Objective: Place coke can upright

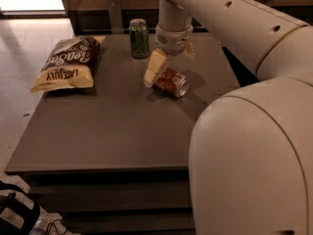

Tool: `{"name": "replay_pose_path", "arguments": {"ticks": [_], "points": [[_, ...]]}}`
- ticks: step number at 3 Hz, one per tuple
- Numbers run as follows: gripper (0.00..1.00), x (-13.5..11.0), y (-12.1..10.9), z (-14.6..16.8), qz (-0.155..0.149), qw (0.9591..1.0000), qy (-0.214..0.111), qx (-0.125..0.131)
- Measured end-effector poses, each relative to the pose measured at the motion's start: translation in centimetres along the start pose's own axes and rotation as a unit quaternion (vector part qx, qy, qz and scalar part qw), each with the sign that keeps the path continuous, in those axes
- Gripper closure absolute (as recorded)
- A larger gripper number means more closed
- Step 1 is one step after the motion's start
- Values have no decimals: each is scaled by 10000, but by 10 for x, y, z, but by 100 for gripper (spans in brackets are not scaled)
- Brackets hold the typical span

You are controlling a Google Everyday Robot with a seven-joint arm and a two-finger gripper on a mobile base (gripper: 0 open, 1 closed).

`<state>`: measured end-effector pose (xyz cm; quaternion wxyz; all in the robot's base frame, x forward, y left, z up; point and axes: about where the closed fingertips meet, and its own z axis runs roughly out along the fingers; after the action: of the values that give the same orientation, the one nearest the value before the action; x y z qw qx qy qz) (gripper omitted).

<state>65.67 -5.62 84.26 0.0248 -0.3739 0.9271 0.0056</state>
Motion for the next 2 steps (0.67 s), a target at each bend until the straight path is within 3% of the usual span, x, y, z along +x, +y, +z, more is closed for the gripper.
{"name": "replay_pose_path", "arguments": {"ticks": [2], "points": [[0,3,15,2,-316,9994,-81,-125]]}}
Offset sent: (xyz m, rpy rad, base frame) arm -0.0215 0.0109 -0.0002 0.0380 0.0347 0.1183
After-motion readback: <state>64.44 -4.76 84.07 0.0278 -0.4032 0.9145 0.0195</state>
